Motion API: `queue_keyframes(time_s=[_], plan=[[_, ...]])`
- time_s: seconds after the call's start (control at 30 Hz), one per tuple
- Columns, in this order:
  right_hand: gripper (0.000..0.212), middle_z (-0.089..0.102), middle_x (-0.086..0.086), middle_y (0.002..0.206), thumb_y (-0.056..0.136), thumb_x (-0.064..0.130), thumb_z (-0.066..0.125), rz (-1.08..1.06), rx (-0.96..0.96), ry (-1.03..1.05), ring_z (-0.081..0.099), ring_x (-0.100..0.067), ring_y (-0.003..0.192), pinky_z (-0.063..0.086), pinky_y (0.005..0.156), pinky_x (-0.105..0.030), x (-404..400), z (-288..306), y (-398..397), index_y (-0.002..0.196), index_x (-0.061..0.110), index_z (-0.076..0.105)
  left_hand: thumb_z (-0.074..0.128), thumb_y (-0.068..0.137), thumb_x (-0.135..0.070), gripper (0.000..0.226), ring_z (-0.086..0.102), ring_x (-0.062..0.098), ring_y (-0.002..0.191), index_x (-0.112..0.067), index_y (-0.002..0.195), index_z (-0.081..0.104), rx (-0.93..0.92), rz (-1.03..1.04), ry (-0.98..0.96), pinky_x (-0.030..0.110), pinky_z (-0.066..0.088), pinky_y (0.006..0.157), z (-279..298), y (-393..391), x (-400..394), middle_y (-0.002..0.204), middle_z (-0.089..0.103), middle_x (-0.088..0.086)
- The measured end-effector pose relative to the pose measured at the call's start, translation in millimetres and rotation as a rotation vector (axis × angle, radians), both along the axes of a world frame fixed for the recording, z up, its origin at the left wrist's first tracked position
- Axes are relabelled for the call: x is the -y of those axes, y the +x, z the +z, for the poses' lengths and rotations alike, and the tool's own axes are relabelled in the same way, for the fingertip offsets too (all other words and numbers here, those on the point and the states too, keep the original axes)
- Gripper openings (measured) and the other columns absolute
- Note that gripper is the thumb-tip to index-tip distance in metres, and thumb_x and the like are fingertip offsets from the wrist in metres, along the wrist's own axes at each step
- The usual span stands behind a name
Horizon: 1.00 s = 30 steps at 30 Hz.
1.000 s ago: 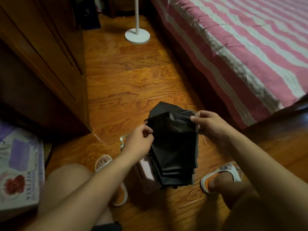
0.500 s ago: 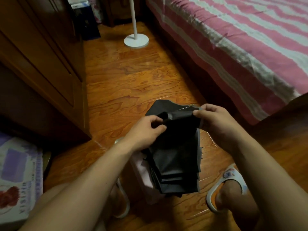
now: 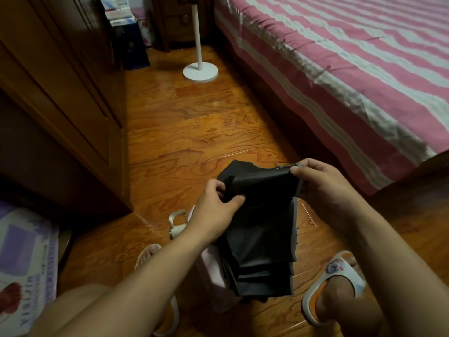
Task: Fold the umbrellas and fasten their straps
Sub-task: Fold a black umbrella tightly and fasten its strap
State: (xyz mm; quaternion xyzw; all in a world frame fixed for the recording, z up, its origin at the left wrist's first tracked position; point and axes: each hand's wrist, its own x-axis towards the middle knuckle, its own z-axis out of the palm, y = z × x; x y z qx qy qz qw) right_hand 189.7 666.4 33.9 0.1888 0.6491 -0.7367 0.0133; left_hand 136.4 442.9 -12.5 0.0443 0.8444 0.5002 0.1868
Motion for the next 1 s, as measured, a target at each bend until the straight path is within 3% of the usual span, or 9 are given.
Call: queue_keyframes(time_s=[0.13,0.23,0.3,0.43,0.47,0.6,0.77,0.87,1.0], plan=[[0.019,0.063,-0.002,0.078,0.100,0.016,0.058,-0.039,0.001,0.010,0.061,-0.017,0.074,0.050,0.073,-0.034,0,1,-4,0.082,0.017,0.062,0.068,0.096,-0.015,0.067,0.068,0.008,0.110,-0.046,0.146,0.038,-0.029,-0.037,0.297,0.041,0.057,0.096,7,2,6,0.120,0.070,-0.004],[0.017,0.063,-0.003,0.081,0.100,0.016,0.060,-0.088,0.013,0.048,0.061,-0.019,0.077,0.051,0.070,-0.032,-1,1,-5,0.084,0.017,0.062,0.063,0.097,-0.002,0.081,0.069,0.006,0.107,-0.061,0.144,0.035,-0.140,-0.039,0.275,0.039,0.056,0.099,13,-2,8,0.118,0.070,-0.004],[0.015,0.060,-0.007,0.086,0.099,0.015,0.061,-0.117,0.013,0.061,0.058,-0.024,0.082,0.050,0.074,-0.036,-2,3,-5,0.084,0.016,0.060,0.060,0.096,0.004,0.076,0.067,0.004,0.111,-0.055,0.141,0.044,-0.158,-0.053,0.276,0.034,0.055,0.101,13,-4,10,0.122,0.070,-0.005],[0.001,0.063,-0.016,0.097,0.097,0.010,0.063,-0.077,0.010,0.094,0.062,-0.029,0.090,0.053,0.081,-0.043,-2,5,-3,0.097,0.010,0.062,0.068,0.095,-0.030,0.053,0.065,0.004,0.094,-0.054,0.139,0.052,-0.148,-0.117,0.182,0.032,0.056,0.094,10,-6,10,0.120,0.064,-0.008],[0.010,0.066,-0.019,0.101,0.096,0.009,0.064,-0.071,0.003,0.112,0.066,-0.028,0.091,0.054,0.083,-0.043,-2,4,-3,0.106,0.011,0.063,0.067,0.095,-0.038,0.049,0.066,0.009,0.095,-0.052,0.140,0.052,-0.130,-0.104,0.183,0.035,0.057,0.093,10,-7,10,0.116,0.065,-0.009],[0.043,0.074,0.003,0.095,0.094,0.012,0.069,0.014,-0.067,0.312,0.072,-0.005,0.090,0.053,0.072,-0.015,-3,12,1,0.132,0.031,0.060,0.071,0.094,-0.029,0.041,0.070,0.025,0.091,-0.038,0.133,0.062,-0.121,-0.076,0.165,0.049,0.057,0.090,11,-15,10,0.096,0.072,0.001],[0.021,0.075,0.009,0.100,0.090,0.016,0.075,0.104,-0.096,0.704,0.068,0.008,0.088,0.046,0.070,-0.002,-11,11,7,0.110,0.024,0.075,0.077,0.089,-0.021,0.016,0.066,-0.003,0.085,-0.034,0.098,0.077,-0.331,-0.111,0.001,0.022,0.051,0.077,12,-16,18,0.088,0.072,-0.018],[0.015,0.070,0.011,0.099,0.087,0.018,0.077,0.142,-0.180,0.896,0.065,0.002,0.091,0.052,0.076,-0.013,-14,6,16,0.099,0.026,0.077,0.078,0.088,-0.017,0.019,0.061,-0.004,0.087,-0.035,0.088,0.075,-0.441,-0.126,-0.035,0.009,0.042,0.073,13,-8,23,0.091,0.066,-0.019],[0.011,0.064,0.009,0.109,0.083,0.025,0.075,0.207,-0.390,1.098,0.057,-0.009,0.107,0.049,0.087,-0.028,-20,2,35,0.092,0.023,0.079,0.075,0.086,-0.009,0.014,0.056,0.002,0.096,-0.023,0.086,0.073,-0.485,-0.207,-0.009,0.007,0.040,0.076,8,7,33,0.101,0.055,-0.012]])
